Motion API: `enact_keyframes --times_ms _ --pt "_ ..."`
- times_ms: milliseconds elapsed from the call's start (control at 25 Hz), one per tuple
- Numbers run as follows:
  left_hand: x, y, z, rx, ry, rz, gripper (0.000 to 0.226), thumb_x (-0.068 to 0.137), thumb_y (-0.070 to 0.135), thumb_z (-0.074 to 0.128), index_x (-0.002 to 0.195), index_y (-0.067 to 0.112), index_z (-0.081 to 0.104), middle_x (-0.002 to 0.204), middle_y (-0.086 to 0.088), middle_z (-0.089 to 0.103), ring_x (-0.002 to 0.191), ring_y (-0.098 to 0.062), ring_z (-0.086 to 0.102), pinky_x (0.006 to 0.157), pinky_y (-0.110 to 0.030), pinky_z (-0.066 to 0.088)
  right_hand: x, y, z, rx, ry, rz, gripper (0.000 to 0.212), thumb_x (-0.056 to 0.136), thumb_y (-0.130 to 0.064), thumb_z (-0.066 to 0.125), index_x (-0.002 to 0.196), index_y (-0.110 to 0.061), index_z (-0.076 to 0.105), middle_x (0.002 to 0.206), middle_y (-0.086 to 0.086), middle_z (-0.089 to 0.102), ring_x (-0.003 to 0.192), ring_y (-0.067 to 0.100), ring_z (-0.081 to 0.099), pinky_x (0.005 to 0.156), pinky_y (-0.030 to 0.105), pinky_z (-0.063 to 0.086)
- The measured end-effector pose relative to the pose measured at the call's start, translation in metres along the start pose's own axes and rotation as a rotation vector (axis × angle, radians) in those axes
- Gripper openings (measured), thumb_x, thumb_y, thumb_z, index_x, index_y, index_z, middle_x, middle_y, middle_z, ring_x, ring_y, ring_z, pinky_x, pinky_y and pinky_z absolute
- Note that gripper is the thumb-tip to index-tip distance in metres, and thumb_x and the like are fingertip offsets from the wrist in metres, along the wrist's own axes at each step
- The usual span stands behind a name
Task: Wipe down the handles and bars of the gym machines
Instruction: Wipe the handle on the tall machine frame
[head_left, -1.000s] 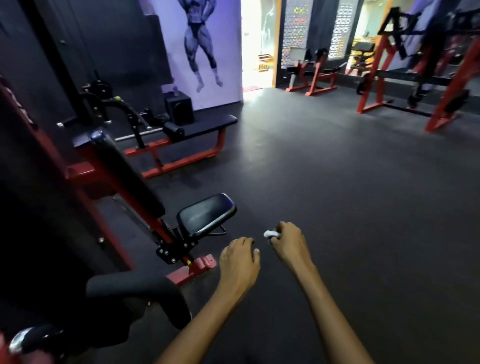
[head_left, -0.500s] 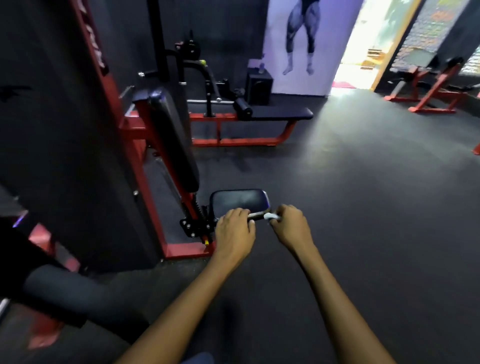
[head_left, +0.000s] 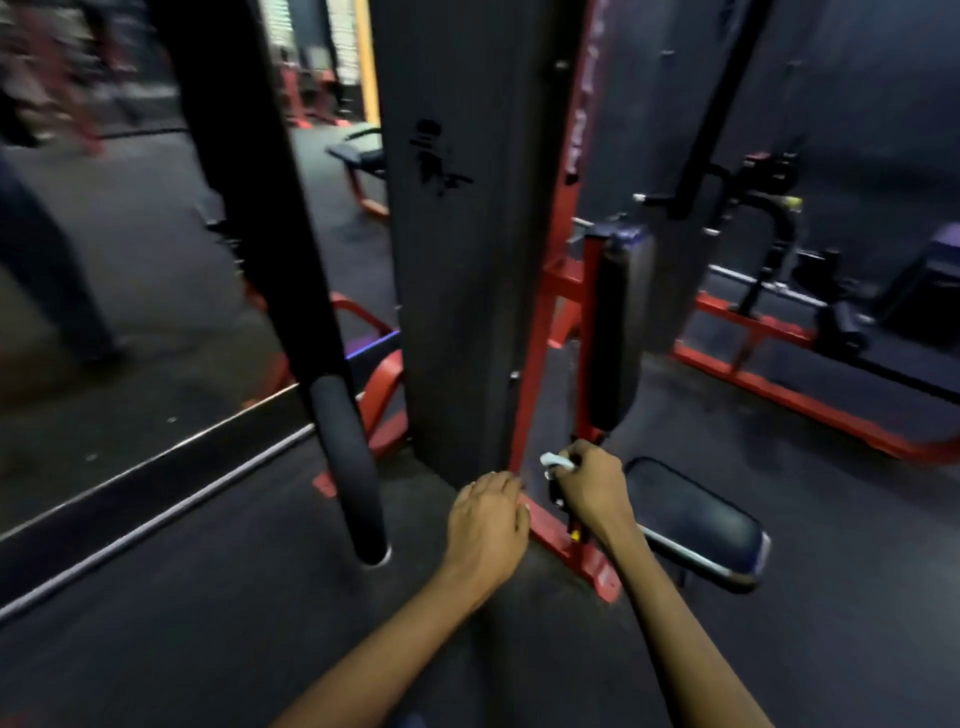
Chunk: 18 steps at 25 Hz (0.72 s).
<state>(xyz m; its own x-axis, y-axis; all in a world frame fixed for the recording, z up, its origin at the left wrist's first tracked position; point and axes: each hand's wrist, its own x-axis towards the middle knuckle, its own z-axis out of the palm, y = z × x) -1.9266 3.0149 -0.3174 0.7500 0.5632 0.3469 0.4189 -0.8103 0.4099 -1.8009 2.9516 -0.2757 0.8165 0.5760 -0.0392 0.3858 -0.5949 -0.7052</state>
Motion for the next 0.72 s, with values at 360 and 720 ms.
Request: enact_keyframes --times_ms 360,720 --pt "-0.083 -0.022 -0.071 0.047 0.411 -0.118 0.029 0.088 0.019 0.049 0.105 0.013 0.071 0.106 0.0 0.071 0.099 -0.012 0.063 0.089 -0.026 0.049 -0.044 -0.054 0.041 0.285 -0.151 -0.449 0.02 0.081 -0.001 0.062 0.092 -0.014 0.071 0.088 0.005 0.071 0.079 0.013 0.06 0.068 0.01 0.04" --pt "0.031 -0.104 -0.23 0.112 0.706 0.105 0.053 0.1 0.024 0.038 0.15 0.015 0.023 0.158 -0.007 0.014 0.148 -0.014 0.003 0.12 -0.037 0.006 -0.045 -0.156 0.043 0.357 -0.049 -0.836 0.024 0.08 0.005 0.064 0.1 -0.007 0.071 0.098 0.001 0.066 0.091 0.007 0.062 0.085 0.006 0.042"
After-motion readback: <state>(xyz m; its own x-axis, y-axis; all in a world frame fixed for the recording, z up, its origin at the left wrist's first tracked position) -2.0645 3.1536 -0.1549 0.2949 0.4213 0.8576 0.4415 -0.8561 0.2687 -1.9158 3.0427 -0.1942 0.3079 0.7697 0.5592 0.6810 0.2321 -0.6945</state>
